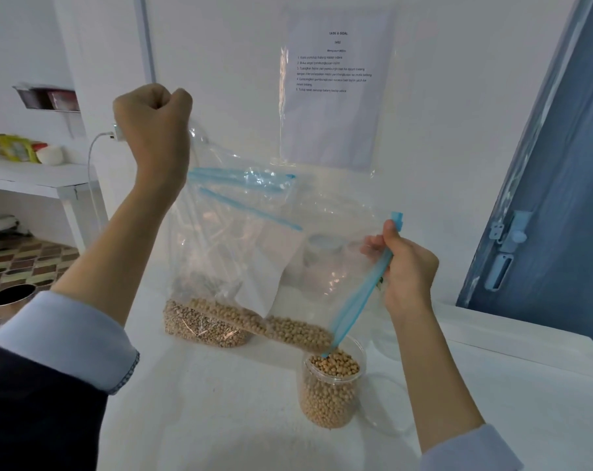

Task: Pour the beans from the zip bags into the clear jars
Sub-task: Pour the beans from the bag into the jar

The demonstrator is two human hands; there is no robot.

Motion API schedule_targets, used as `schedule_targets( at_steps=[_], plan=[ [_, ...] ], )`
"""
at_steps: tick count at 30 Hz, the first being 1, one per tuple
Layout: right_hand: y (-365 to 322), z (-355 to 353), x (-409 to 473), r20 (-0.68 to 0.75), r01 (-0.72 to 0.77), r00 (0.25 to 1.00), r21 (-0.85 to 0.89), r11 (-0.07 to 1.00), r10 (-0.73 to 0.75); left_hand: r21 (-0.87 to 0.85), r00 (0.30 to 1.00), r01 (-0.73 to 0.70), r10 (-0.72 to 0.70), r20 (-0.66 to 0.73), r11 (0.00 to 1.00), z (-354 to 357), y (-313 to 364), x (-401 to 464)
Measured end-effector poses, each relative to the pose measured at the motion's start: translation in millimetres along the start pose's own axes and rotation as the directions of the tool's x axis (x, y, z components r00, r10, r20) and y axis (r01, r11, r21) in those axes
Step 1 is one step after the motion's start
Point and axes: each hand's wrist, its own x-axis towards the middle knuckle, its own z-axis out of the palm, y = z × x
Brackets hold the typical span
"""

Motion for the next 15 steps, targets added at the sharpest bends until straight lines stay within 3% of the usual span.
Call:
schedule_targets(
  at_steps=[15],
  plan=[
    [-4.6,2.7,-4.9,0.046,-0.017,0.999,0.034,0.999,0.016,0.080,0.999,0.029,-0.025,-0.045,0.996,-3.8,9.7,4.9]
  ],
)
